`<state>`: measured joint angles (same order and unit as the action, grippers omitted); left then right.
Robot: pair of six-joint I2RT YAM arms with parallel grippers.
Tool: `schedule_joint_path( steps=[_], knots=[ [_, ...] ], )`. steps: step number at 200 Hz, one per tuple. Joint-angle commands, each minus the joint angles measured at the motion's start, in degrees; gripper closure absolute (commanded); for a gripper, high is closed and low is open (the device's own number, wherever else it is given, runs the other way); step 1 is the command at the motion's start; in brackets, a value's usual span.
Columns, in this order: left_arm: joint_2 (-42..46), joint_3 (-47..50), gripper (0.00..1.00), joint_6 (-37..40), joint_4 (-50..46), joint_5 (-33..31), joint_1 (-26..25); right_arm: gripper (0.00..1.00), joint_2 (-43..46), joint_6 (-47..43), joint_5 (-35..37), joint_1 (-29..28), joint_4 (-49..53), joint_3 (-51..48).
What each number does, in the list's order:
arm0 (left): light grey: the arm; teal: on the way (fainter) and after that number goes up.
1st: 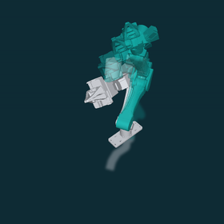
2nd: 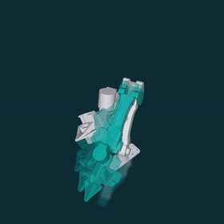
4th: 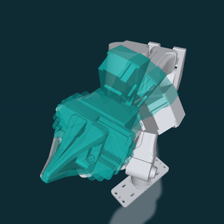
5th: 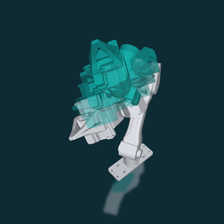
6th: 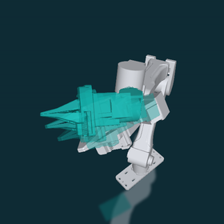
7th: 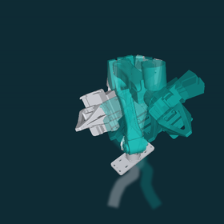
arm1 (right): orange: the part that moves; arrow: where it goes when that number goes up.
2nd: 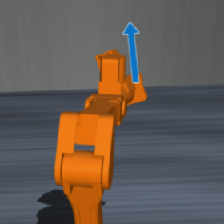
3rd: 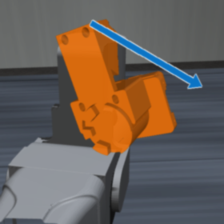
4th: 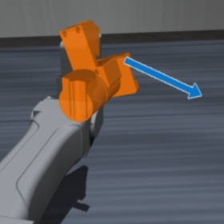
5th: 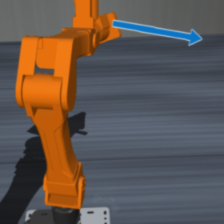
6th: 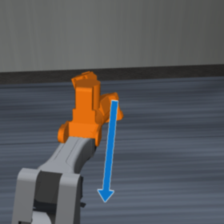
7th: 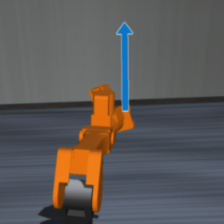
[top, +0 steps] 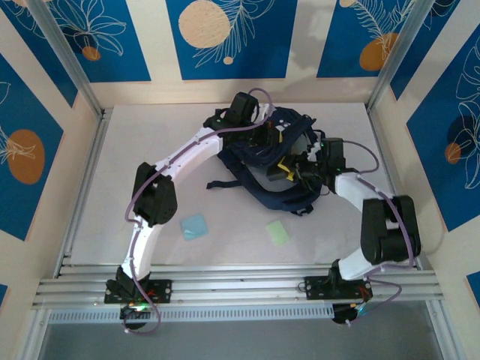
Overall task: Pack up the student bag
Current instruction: Place the glasses case in the student bag, then close the student bag at the top-center of the table, then rotate the student bag at the top-center of the table.
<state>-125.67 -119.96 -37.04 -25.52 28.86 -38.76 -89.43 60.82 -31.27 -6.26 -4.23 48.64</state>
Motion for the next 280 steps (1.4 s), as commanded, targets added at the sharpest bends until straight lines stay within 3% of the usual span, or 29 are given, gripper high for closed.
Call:
schedule_joint_path(
  steps=[1,33,61,112,164,185,194,238,280],
  knots=[
    [6.14,-0.41,1.00,-4.14,9.84,4.68,-1.03,0.81,-4.51,1.17,-0.32,-3.08,-11.94,6.10],
    [7.62,2.93,1.00,-6.79,13.75,4.47,-1.21,0.79,-12.95,3.54,1.09,-4.45,-13.13,8.98],
    [7.89,3.84,1.00,-6.71,14.05,3.14,-1.31,0.64,-14.08,4.71,3.32,-3.46,-11.26,8.14],
    [7.04,5.38,1.00,-4.14,12.10,-2.28,-1.30,0.32,-1.48,-9.73,13.45,-1.45,17.99,7.77],
    [6.12,5.44,1.00,-4.18,10.84,-3.54,-1.08,0.28,15.67,-16.61,17.64,4.59,35.87,1.57],
    [7.54,6.89,0.65,-4.18,8.52,-4.37,0.08,0.26,21.43,-17.22,19.93,5.21,40.02,0.67],
    [8.82,8.89,0.56,-4.14,8.13,-4.93,0.84,0.26,23.29,-16.91,20.61,4.97,40.92,0.36],
    [17.81,25.64,0.45,-3.69,9.47,-11.93,6.78,0.25,25.87,-11.66,22.62,3.93,36.53,-5.00],
    [20.19,35.32,0.42,-6.17,11.38,-17.44,11.38,0.25,24.05,-7.78,22.46,1.94,31.58,-6.35]
  ],
)
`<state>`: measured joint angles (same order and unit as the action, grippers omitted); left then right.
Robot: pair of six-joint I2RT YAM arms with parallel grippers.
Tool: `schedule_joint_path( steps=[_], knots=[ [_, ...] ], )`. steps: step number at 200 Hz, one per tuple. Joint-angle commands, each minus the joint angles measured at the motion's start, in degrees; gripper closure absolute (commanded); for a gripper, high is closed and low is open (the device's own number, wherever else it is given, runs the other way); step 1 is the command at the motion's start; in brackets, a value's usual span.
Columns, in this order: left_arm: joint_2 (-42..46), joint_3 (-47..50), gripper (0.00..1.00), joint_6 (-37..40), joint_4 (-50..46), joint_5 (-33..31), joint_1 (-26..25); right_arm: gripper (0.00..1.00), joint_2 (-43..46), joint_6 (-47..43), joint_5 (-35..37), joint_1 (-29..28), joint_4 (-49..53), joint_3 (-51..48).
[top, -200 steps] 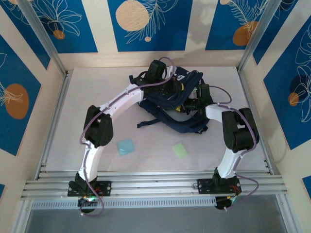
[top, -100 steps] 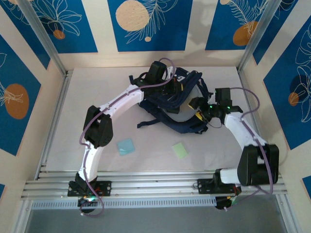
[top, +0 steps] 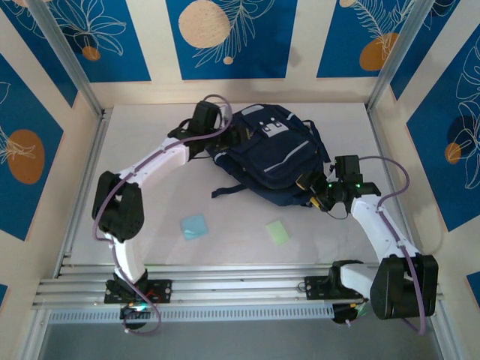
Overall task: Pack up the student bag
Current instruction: Rotate the student bag at the top-center of the table.
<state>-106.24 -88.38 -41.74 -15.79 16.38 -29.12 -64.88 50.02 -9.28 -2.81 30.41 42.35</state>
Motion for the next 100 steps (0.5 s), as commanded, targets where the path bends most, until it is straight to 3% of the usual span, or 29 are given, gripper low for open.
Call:
schedule_joint_path(
  steps=[1,71,100],
  knots=[
    [0.72,3.83,0.42,-1.62,1.65,-5.04,1.76,0.25,-0.50,3.09,0.48,-1.60,-3.11,-0.06],
    [-10.33,-0.12,0.42,-7.28,4.31,-8.44,1.27,0.28,0.22,8.00,7.26,-8.67,-6.03,0.54],
    [-13.86,-3.55,0.43,-8.88,3.29,-6.82,1.18,0.28,-0.33,8.18,8.00,-9.48,-5.30,0.39]
  ],
)
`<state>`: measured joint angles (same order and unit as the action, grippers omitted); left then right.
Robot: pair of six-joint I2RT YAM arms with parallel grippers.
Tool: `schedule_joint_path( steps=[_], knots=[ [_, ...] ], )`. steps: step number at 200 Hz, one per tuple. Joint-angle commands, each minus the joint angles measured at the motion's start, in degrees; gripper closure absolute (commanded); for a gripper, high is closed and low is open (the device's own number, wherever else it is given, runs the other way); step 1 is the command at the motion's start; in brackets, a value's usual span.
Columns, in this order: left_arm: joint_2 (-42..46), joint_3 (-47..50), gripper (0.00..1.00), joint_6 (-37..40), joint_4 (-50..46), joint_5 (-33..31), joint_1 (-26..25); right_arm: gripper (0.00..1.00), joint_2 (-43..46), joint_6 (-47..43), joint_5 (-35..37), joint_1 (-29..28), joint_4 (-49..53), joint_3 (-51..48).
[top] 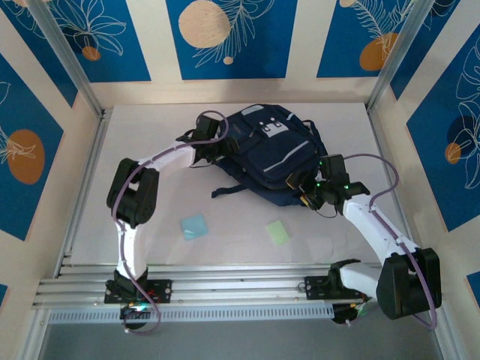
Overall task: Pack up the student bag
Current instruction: Rotate the student bag at the top-center of the table.
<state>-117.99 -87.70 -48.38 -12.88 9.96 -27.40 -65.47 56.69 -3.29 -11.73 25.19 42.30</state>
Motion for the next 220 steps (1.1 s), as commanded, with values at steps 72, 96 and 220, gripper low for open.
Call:
schedule_joint_path(
  steps=[72,96,220],
  knots=[
    [-7.32,-7.12,0.72,-3.85,2.71,0.30,-0.88,0.27,-1.73,-0.91,2.37,-0.96,-2.49,-0.83],
    [-7.08,-6.32,1.00,-4.95,6.47,1.60,-1.33,0.27,-3.43,-2.59,3.25,-0.95,-6.55,-3.00],
    [17.84,18.99,1.00,-14.55,16.85,-1.13,-4.80,0.32,-19.40,-19.48,3.73,2.02,-2.03,18.00]
  ],
)
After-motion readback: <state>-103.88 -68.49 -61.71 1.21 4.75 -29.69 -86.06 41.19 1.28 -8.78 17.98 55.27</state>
